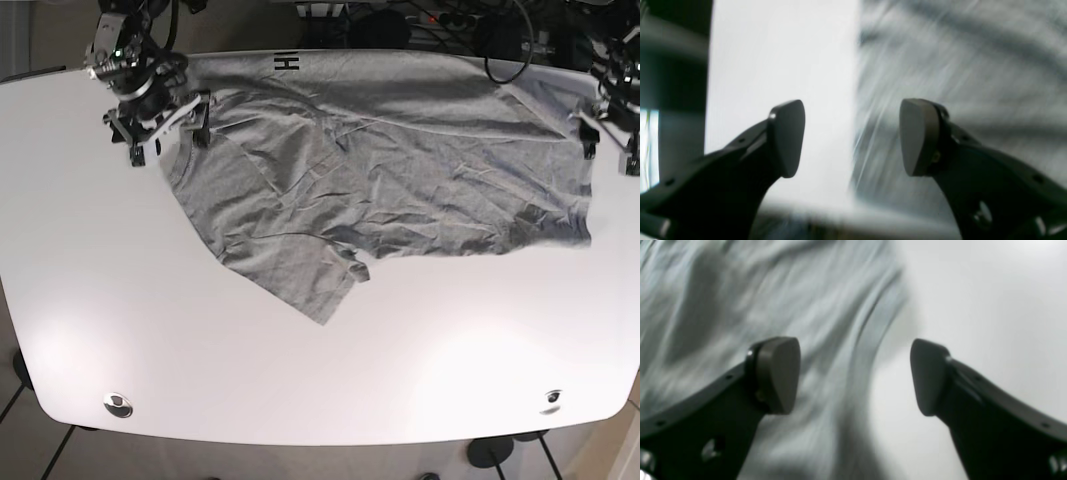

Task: Fold the T-shirt properly
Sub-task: 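Move both grippers to the shirt's hem edge and grasp it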

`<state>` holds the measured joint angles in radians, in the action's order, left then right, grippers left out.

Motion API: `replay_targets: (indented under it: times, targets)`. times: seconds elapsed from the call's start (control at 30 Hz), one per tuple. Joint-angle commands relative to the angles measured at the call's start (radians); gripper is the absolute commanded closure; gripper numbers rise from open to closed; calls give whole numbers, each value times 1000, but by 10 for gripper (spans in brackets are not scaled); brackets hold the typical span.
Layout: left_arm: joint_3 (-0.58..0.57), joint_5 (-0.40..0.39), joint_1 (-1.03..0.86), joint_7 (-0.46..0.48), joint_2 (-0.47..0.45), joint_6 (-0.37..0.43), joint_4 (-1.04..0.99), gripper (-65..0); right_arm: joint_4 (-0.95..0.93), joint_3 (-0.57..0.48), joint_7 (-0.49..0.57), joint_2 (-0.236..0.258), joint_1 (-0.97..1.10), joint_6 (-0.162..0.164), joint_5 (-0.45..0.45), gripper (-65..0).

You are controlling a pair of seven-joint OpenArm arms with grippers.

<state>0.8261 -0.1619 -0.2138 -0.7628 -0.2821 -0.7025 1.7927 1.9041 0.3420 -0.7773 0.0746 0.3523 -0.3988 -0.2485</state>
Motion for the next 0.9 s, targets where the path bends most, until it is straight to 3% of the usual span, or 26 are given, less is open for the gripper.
replay_targets:
  times: [0.03,0.1,0.17,0.33,0.47,0.63,0.8,0.87,0.9]
  targets:
    - [-54,65,90,15,-18,4,-41,-414,-41,-19,-4,15,-111,-7,48,-484]
    - [-144,101,201,15,-24,4,-153,-414,-116,-28,-9,15,-246,-16,134,-484]
    - [-164,124,287,15,-24,4,-213,-414,-196,-30,-9,17,-352,-16,173,-484]
    - [-207,213,440,27,-26,4,-371,-415,-435,-88,-1,47,-557,-18,183,-482]
    - [-209,273,472,179,-24,4,-456,-419,-568,-133,25,27,-643,-18,182,-482]
    - [-209,278,472,346,-39,152,-552,-419,-713,-142,69,-34,-691,-18,183,-482]
    - [-207,275,518,352,-76,211,-641,-421,-777,-143,109,-68,-688,-18,183,-479]
    - [-205,275,544,352,-101,218,-706,-425,-777,-143,111,-78,-680,-18,183,-407]
    - [-205,273,555,352,-110,218,-749,-446,-777,-143,112,-81,-675,-18,183,-336]
